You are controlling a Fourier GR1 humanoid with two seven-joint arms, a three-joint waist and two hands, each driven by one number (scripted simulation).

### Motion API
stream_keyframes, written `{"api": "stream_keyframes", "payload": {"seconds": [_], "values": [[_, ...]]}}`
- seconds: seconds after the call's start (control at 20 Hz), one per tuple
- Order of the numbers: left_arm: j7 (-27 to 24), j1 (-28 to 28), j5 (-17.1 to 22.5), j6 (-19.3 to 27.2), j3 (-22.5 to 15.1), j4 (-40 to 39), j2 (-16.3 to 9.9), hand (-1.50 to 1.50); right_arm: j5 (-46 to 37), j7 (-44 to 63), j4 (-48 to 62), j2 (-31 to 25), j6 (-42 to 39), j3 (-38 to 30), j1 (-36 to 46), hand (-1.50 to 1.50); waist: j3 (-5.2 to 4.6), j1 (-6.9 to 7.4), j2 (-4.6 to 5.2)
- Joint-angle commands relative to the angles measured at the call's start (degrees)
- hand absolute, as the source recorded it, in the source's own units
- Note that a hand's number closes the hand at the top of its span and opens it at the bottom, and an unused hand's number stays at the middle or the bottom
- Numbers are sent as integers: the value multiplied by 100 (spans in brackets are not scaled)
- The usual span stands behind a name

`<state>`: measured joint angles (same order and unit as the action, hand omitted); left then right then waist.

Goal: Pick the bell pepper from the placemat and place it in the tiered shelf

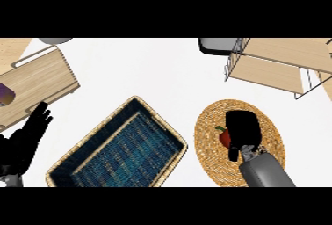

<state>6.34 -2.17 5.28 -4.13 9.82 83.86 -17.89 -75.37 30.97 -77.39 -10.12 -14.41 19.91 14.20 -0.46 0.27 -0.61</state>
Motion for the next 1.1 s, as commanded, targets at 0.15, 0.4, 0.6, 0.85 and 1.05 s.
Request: {"api": "stream_keyframes", "payload": {"seconds": [0.15, 0.4, 0.6, 0.85, 1.05], "values": [[90, -115, -108, 26, -25, 277, 190, 0, -208, -302, -337, 29, 544, 23, -177, 150, 47, -8, 55], [-162, -133, 80, -274, 229, -112, -62, 0, 1233, -1580, -270, -189, 408, -1033, 484, 150, 50, 24, 66], [21, 406, 24, -247, 279, -412, -138, 0, 1498, -1605, -1059, -298, 47, -1274, 497, 150, 45, -61, 54], [260, 247, -164, 55, 56, -55, 201, 0, 2181, -1289, -2233, -469, -784, -1925, 609, 150, 45, -82, 40], [-53, -70, -22, -225, 214, -41, 59, 0, 3132, -805, -3265, -288, -1456, -2627, 380, 150, 44, -126, 21]]}}
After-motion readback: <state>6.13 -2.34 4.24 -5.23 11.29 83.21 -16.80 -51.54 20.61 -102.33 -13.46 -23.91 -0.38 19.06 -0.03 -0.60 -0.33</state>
